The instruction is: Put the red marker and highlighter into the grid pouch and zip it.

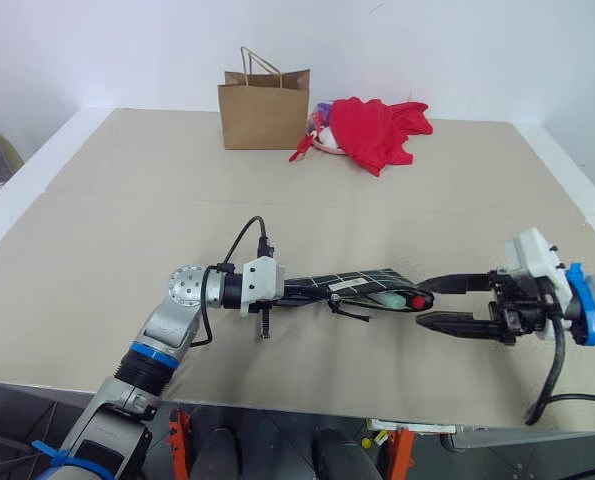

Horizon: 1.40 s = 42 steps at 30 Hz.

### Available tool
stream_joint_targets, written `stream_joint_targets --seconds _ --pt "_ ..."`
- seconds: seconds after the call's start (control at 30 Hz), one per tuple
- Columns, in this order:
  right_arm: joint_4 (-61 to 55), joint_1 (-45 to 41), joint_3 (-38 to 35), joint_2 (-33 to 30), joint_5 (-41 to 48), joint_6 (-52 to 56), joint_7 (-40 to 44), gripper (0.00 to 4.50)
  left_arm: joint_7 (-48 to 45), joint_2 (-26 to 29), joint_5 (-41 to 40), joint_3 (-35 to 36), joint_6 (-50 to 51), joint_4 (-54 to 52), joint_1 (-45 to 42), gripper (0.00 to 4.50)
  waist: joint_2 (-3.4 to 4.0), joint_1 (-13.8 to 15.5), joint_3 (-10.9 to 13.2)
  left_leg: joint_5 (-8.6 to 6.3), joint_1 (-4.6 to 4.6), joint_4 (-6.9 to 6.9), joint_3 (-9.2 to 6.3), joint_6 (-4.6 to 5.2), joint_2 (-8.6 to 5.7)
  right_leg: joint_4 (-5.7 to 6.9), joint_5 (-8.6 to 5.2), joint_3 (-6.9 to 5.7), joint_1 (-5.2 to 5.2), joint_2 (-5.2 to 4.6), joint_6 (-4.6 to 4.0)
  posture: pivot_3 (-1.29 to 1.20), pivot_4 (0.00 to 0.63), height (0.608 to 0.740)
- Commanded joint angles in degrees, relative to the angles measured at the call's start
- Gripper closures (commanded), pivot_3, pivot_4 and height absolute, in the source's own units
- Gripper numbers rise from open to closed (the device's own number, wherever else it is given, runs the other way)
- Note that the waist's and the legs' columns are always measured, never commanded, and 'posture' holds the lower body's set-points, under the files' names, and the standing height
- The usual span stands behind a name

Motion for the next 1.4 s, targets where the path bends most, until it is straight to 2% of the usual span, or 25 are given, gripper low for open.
stream_joint_targets --seconds 0.03,0.07,0.1,0.37,0.57,0.6,0.7,0.8,0.87,1.03,1.4 --pt "0.1 0.4 0.8 0.4 -0.6 -2.3 0.6 3.55 0.0 0.2 -0.5 0.2 -0.3 -2.0 -0.4 4.5 0.0 0.0 0.0 0.0 0.0 0.0 0.0 0.0 0.0 0.0 0.0 0.0 0.0 0.0 0.0 0.0 0.15 0.74" --pt "0.0 0.1 1.1 0.5 -0.4 -2.4 0.7 3.82 0.0 0.2 -0.5 0.2 -0.3 -2.0 -0.4 4.5 0.0 0.0 0.0 0.0 0.0 0.0 0.0 0.0 0.0 0.0 0.0 0.0 0.0 0.0 0.0 0.0 0.15 0.74" --pt "-0.6 -0.7 2.0 0.8 -0.2 -2.3 0.4 4.43 0.1 0.2 -0.5 0.3 -0.2 -2.0 -0.3 4.5 0.0 0.0 0.0 0.0 0.01 0.0 0.0 0.0 0.0 0.0 0.01 0.0 0.0 0.0 -0.01 0.0 0.15 0.74" --pt "-4.2 -11.2 13.1 7.4 -3.5 -3.3 -5.6 4.48 -0.5 -0.5 -1.5 0.2 0.8 -2.4 -0.8 4.5 0.0 -0.2 0.0 0.01 0.02 0.01 -0.02 -0.01 0.01 0.01 0.05 0.0 0.0 0.03 -0.02 0.0 0.15 0.74" --pt "-4.1 -11.2 17.1 7.2 -8.8 -8.7 -4.2 4.48 -0.6 -0.5 -1.3 0.5 0.8 -1.8 -1.4 4.5 0.0 0.1 0.0 0.0 -0.03 -0.04 -0.01 -0.01 0.0 -0.01 -0.04 -0.01 -0.01 0.0 0.0 0.0 0.15 0.74" --pt "-4.0 -11.2 17.1 7.3 -8.9 -9.0 -4.3 4.0 -0.6 -0.5 -1.3 0.5 0.8 -1.8 -1.5 4.5 0.0 0.1 0.0 0.0 -0.03 -0.04 -0.01 -0.01 0.0 -0.01 -0.04 -0.01 -0.01 0.0 -0.01 0.0 0.15 0.74" --pt "-3.5 -11.0 17.0 7.7 -10.1 -12.9 -2.9 3.35 -0.7 -0.3 -1.3 0.6 0.7 -1.7 -1.5 4.5 0.0 0.1 0.0 0.0 -0.01 -0.04 -0.02 0.0 0.0 0.0 -0.03 -0.01 -0.02 0.01 -0.03 0.0 0.15 0.74" --pt "-4.8 -9.2 15.2 8.7 -8.6 -16.4 -1.7 2.13 -0.9 -0.2 -1.3 0.5 0.7 -1.6 -1.5 4.5 0.0 0.1 0.0 0.0 0.0 -0.03 -0.02 0.0 0.0 0.0 -0.02 -0.01 -0.01 0.01 -0.02 0.0 0.15 0.74" --pt "-6.1 -7.2 14.2 7.7 -7.2 -16.7 -0.4 2.13 -1.0 -0.2 -1.2 0.6 0.8 -1.5 -1.6 4.5 -0.01 0.1 0.0 0.0 -0.02 -0.04 -0.02 0.0 0.0 0.0 -0.02 -0.01 0.0 0.0 -0.02 0.0 0.15 0.74" --pt "-6.1 -4.2 15.1 7.1 -10.3 -22.9 1.7 2.13 -1.2 -0.2 -1.1 0.6 0.6 -1.1 -1.8 4.5 0.0 0.1 0.0 0.0 0.0 -0.04 -0.02 0.0 0.0 0.0 -0.03 -0.01 0.0 0.01 -0.02 0.0 0.15 0.74" --pt "0.2 -9.3 20.2 11.6 -16.6 -30.3 -0.5 2.13 -1.2 -0.4 -1.0 0.3 0.6 -1.3 -1.7 4.5 -0.01 0.0 0.0 0.04 0.03 -0.01 -0.02 -0.05 0.0 0.01 0.03 -0.01 0.01 0.01 -0.01 0.0 0.15 0.74"
